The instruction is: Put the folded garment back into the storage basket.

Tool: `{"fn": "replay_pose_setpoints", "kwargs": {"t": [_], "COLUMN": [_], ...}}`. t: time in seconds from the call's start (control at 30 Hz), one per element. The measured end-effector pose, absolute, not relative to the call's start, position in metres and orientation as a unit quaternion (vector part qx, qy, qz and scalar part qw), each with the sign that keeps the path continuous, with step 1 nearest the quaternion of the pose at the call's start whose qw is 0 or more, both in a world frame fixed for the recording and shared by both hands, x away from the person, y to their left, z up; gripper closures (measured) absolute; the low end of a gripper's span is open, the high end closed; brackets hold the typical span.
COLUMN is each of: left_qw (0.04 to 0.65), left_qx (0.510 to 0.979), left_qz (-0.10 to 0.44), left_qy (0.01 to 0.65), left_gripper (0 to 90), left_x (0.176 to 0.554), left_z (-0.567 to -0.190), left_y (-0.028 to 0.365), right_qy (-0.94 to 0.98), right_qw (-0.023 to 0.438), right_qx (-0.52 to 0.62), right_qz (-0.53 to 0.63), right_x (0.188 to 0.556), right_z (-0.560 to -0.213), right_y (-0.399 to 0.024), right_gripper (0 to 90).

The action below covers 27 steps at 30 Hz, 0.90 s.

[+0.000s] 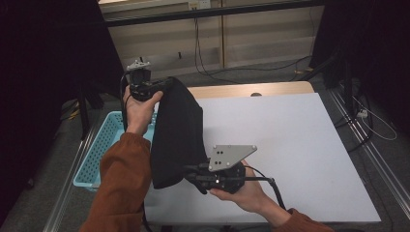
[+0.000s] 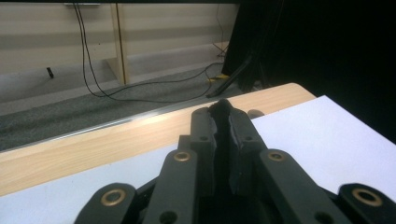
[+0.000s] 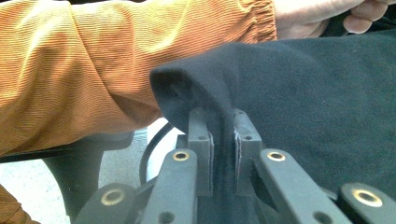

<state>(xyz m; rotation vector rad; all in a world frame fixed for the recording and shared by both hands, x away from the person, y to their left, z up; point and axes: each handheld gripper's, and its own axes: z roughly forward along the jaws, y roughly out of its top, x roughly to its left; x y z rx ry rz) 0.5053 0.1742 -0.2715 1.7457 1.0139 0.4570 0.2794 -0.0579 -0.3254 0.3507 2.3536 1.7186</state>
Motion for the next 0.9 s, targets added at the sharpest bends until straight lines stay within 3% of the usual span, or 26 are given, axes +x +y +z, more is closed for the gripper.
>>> {"fn": "replay_pose_setpoints", "kwargs": {"t": [0.9], "left_qw": [0.505], "left_qx": [0.716], "left_qz": [0.208], "left_qy": [0.436], "left_gripper": [82.4], "left_x": [0.507], "left_z": [-0.263], "left_y": [0.22], "right_qy": [0.79], "right_qw": [0.087], "right_qx": [0.106], "right_qz": [0.598], "right_x": [0.292], "right_z": [-0.321], "right_y": [-0.021], "right_gripper": [82.0]}}
